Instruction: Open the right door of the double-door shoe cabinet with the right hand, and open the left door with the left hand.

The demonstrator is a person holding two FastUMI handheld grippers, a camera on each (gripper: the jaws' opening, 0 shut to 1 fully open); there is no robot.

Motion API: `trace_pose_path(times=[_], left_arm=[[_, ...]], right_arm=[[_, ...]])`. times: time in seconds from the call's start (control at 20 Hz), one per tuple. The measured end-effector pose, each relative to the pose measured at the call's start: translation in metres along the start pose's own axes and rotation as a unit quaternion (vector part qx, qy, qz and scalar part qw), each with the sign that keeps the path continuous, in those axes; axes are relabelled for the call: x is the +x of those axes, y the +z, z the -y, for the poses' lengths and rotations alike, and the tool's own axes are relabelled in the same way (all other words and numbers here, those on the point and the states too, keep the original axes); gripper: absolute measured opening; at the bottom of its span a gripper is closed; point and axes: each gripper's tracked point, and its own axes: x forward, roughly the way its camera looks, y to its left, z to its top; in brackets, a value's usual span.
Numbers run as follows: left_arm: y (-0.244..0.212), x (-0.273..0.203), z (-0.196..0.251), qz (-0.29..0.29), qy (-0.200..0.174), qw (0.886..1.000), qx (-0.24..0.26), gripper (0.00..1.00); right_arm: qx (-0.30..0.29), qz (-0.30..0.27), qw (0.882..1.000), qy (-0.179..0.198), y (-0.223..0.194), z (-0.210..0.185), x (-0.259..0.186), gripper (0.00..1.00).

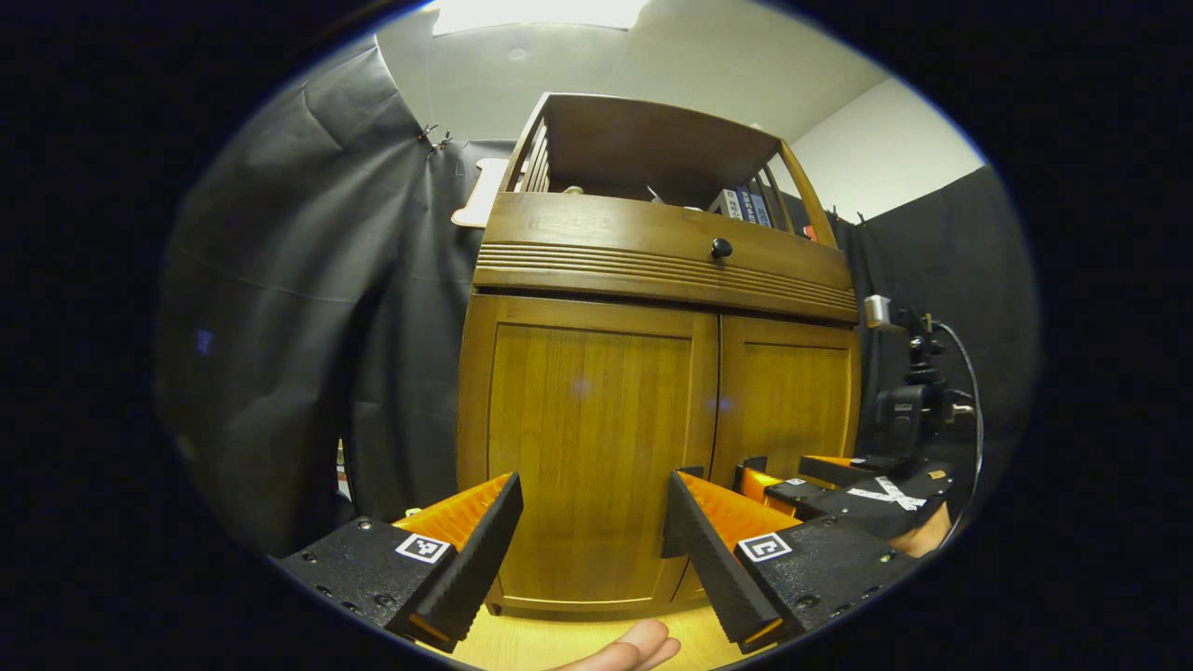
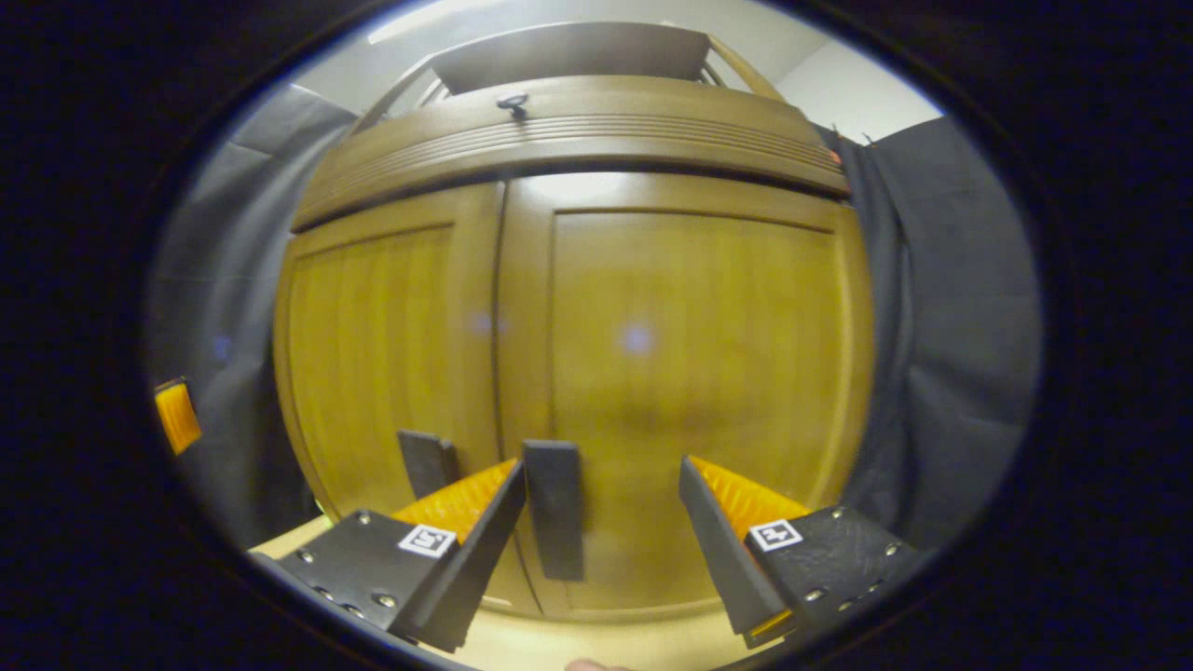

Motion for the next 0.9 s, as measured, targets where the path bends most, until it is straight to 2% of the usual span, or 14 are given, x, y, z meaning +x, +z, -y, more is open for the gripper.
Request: trace_pose_path(times=[0.05,0.15,0.25,0.3,0.4,0.9], left_arm=[[0.001,0.001,0.0,0.001,-0.001,1.0,-0.002,0.96],[0.001,0.002,0.003,0.002,-0.004,1.0,-0.003,0.94],[0.001,0.003,0.002,0.001,-0.004,1.0,-0.004,0.94],[0.0,0.002,0.003,0.001,-0.005,1.0,-0.004,0.96],[0.0,0.002,0.005,0.0,-0.009,1.0,-0.006,0.94],[-0.003,0.005,0.003,-0.002,-0.004,1.0,-0.001,0.94]], right_arm=[[-0.011,0.0,1.0,-0.006,-0.003,0.0,0.006,0.98],[-0.037,-0.02,0.999,-0.015,-0.018,-0.004,0.02,0.97],[-0.013,-0.043,0.999,0.018,-0.035,-0.021,0.021,0.69],[0.003,-0.031,0.999,0.021,-0.029,-0.02,0.02,0.54],[0.005,-0.032,0.999,0.027,-0.036,-0.017,0.025,0.26],[-0.002,-0.042,0.996,0.076,-0.024,-0.002,-0.021,0.26]])
